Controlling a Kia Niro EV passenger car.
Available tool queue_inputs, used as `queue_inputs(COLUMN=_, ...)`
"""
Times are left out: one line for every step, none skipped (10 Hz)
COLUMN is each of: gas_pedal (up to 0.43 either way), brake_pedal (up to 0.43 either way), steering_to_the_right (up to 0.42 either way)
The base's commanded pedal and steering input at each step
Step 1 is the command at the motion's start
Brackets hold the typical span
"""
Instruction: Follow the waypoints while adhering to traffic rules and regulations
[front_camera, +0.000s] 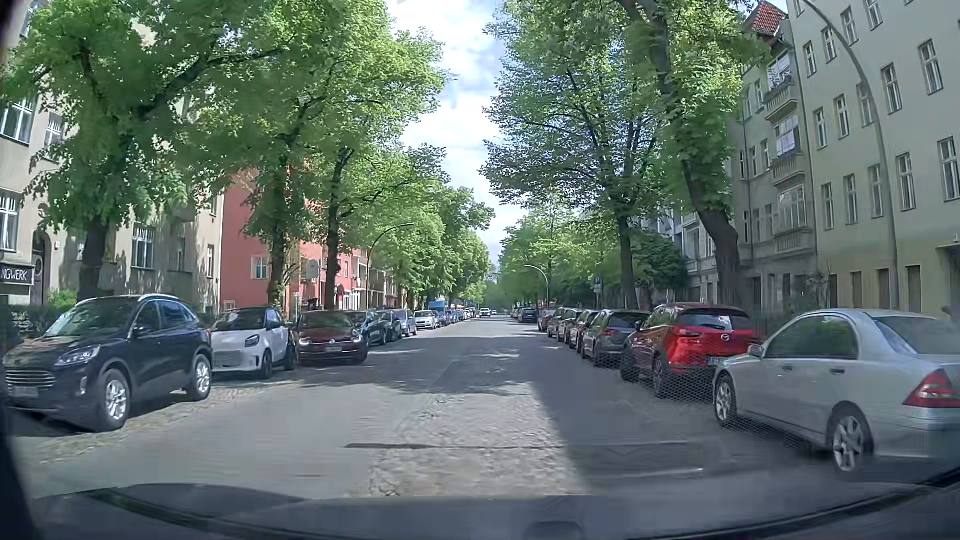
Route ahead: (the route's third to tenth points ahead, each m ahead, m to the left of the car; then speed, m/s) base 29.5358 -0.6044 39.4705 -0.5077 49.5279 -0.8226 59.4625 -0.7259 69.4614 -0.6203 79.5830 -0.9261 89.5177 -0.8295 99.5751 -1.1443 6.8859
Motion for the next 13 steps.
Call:
queue_inputs(gas_pedal=0.0, brake_pedal=0.018, steering_to_the_right=-0.008)
queue_inputs(gas_pedal=0.0, brake_pedal=0.018, steering_to_the_right=-0.006)
queue_inputs(gas_pedal=0.0, brake_pedal=0.018, steering_to_the_right=-0.007)
queue_inputs(gas_pedal=0.0, brake_pedal=0.018, steering_to_the_right=-0.007)
queue_inputs(gas_pedal=0.0, brake_pedal=0.018, steering_to_the_right=-0.007)
queue_inputs(gas_pedal=0.0, brake_pedal=0.018, steering_to_the_right=-0.01)
queue_inputs(gas_pedal=0.0, brake_pedal=0.018, steering_to_the_right=-0.011)
queue_inputs(gas_pedal=0.0, brake_pedal=0.018, steering_to_the_right=-0.007)
queue_inputs(gas_pedal=0.0, brake_pedal=0.018, steering_to_the_right=-0.007)
queue_inputs(gas_pedal=0.0, brake_pedal=0.018, steering_to_the_right=-0.008)
queue_inputs(gas_pedal=0.059, brake_pedal=0.018, steering_to_the_right=-0.011)
queue_inputs(gas_pedal=0.098, brake_pedal=0.018, steering_to_the_right=-0.014)
queue_inputs(gas_pedal=0.098, brake_pedal=0.018, steering_to_the_right=-0.014)
